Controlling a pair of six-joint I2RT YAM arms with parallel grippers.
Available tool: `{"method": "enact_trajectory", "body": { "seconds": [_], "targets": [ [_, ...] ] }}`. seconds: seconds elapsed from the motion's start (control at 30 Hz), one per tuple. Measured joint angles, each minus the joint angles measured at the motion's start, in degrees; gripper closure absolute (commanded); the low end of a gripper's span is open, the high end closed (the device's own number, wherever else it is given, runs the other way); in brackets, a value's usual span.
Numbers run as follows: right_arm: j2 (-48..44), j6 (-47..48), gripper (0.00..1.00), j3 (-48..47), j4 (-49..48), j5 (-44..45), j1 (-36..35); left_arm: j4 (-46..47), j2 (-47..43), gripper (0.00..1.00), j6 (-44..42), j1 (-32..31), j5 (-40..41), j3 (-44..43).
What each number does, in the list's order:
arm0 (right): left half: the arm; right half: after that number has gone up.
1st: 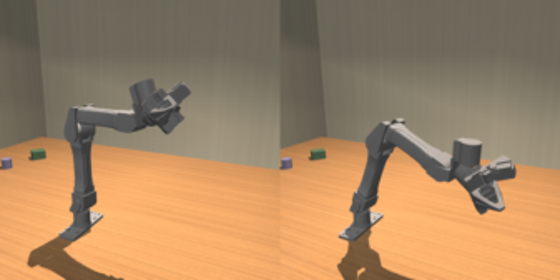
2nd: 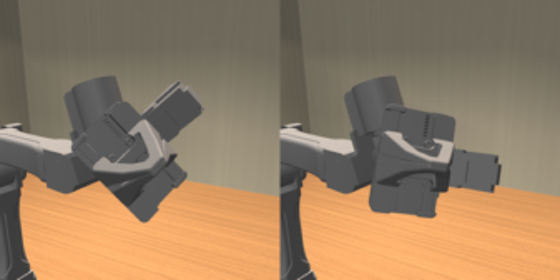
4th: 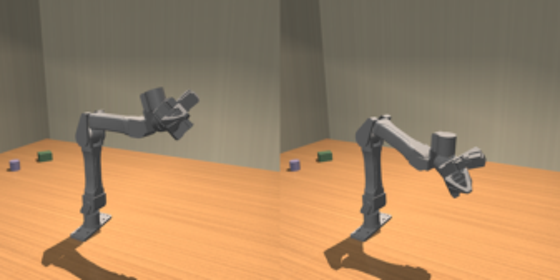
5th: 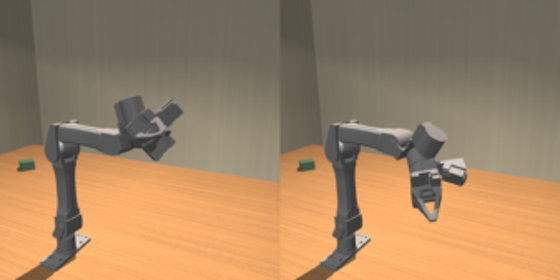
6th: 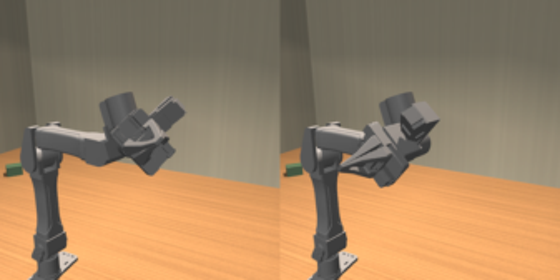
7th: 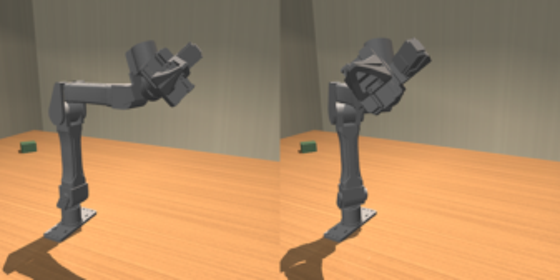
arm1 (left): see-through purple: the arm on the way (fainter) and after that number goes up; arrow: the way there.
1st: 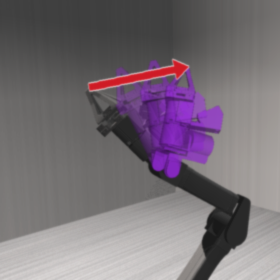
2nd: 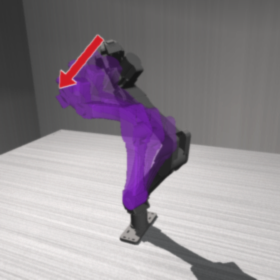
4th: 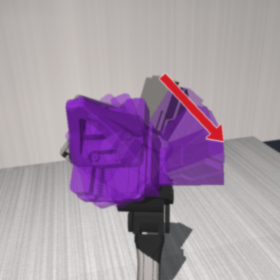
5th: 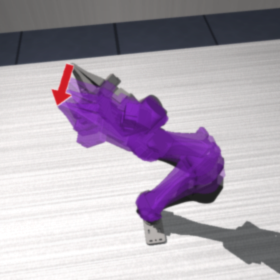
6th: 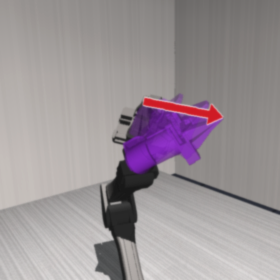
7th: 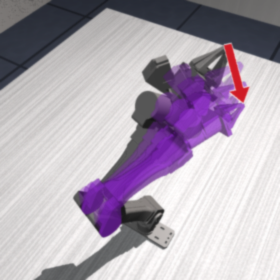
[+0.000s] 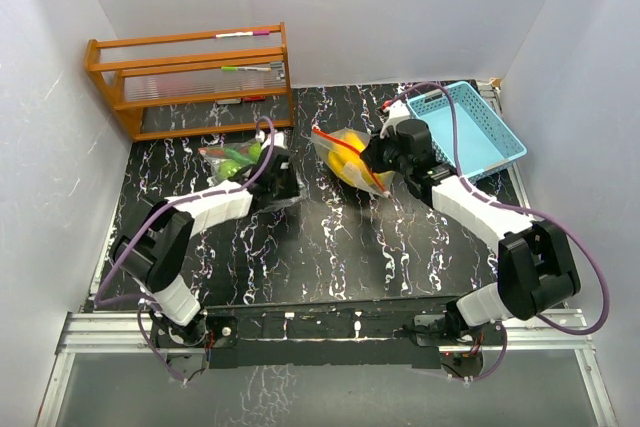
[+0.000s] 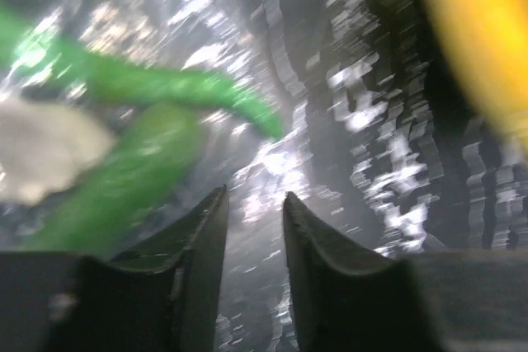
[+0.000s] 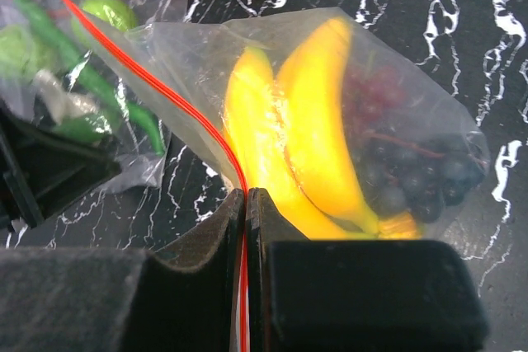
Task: Open the zip-top bag and remove the fake food
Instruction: Move the zipper food storage bag to the center of the board, then unzip the zipper food storage bag at the center of the board.
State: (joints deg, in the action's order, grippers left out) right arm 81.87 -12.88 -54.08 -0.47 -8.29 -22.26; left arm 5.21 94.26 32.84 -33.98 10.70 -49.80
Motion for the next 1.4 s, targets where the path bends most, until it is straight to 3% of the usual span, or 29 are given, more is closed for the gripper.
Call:
{"method": "enact_trajectory", "body": {
  "seconds": [0.13, 0.23, 0.5, 0.87, 1.2, 1.4],
  "targets": [
    [0.0, 0.9, 0.92, 0.0, -0.1, 0.4, -2.1, 0.8, 0.8, 0.43, -0.7, -0.4, -3.5, -8.1],
    [0.0, 1.4, 0.92, 0.0, -0.2, 1.0, -3.3, 3.2, 0.1, 0.39, 0.5, -1.2, -6.6, -10.4],
    [0.0, 3.6, 0.92, 1.0, -1.7, 4.5, -6.5, 9.4, -7.3, 0.27, 13.3, -2.6, -6.1, -3.5],
    [-0.8, 6.9, 0.92, 4.3, -3.9, 7.4, -11.5, 16.0, -7.9, 0.26, 27.8, -2.5, -2.1, 0.5],
    [-4.3, 8.5, 0.92, 4.4, -3.8, 9.8, -14.8, 18.9, -2.4, 0.61, 32.8, -2.6, -1.1, -0.8],
    [-4.3, 10.4, 0.92, 4.5, -3.2, 12.5, -17.1, 18.9, -2.4, 1.0, 33.6, -2.6, -0.8, -1.0]
  ]
}}
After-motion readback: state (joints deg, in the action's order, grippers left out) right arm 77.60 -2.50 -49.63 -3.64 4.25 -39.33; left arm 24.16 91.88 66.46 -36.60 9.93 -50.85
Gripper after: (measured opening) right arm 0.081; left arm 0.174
